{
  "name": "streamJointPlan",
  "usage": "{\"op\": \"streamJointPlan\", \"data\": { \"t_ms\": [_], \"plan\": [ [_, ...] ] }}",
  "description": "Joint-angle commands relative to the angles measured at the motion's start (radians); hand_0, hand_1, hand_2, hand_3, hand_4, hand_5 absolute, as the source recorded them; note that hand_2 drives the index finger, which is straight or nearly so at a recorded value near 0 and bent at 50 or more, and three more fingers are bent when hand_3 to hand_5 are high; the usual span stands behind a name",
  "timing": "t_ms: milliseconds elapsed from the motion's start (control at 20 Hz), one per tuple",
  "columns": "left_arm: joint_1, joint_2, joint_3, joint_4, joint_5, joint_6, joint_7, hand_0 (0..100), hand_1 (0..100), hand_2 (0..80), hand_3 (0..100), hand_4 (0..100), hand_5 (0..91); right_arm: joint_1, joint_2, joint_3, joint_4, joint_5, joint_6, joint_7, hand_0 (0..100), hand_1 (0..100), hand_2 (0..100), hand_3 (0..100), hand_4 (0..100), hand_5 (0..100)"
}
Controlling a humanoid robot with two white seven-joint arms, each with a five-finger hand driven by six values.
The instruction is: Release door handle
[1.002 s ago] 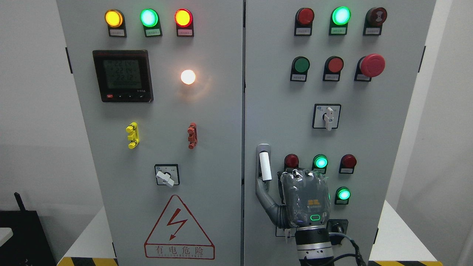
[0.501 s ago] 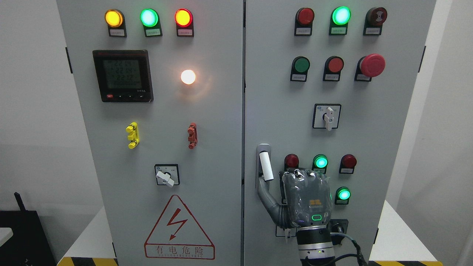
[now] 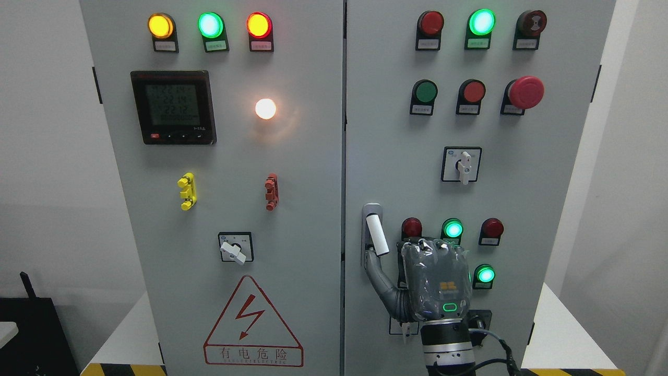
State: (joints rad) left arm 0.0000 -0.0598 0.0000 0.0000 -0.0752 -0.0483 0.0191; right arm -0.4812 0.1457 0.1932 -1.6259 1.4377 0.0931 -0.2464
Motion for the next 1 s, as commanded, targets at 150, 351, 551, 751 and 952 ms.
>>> {"op": "streamJointPlan", "data": {
  "t_ms": [150,351,551,751,952],
  "plan": [
    [-0.003,0.000,0.002,0.009,0.000,-0.001,0.001,12,39,0.0,0,0,0.0,0.000,-0.001,-0.005,-0.002,0.000,-0.001,-0.001,52,11,100,100,100,100],
    [-0.003,0.000,0.002,0.009,0.000,-0.001,0.001,12,39,0.0,0,0,0.0,0.000,-0.002,-0.009,-0.002,0.000,-0.001,-0.001,52,11,100,100,100,100],
    [-0.003,0.000,0.002,0.009,0.000,-0.001,0.001,12,39,0.0,0,0,0.0,0.001,-0.002,-0.009,-0.003,0.000,-0.001,-0.002,52,11,100,100,100,100],
    [-0.003,0.000,0.002,0.009,0.000,-0.001,0.001,12,39,0.0,0,0,0.0,0.000,-0.003,-0.009,-0.003,0.000,-0.001,-0.002,52,10,100,100,100,100],
    [-0.003,0.000,0.002,0.009,0.000,-0.001,0.001,12,39,0.0,0,0,0.0,0.001,-0.003,-0.014,-0.003,0.000,-0.001,-0.002,52,10,100,100,100,100]
  ]
}}
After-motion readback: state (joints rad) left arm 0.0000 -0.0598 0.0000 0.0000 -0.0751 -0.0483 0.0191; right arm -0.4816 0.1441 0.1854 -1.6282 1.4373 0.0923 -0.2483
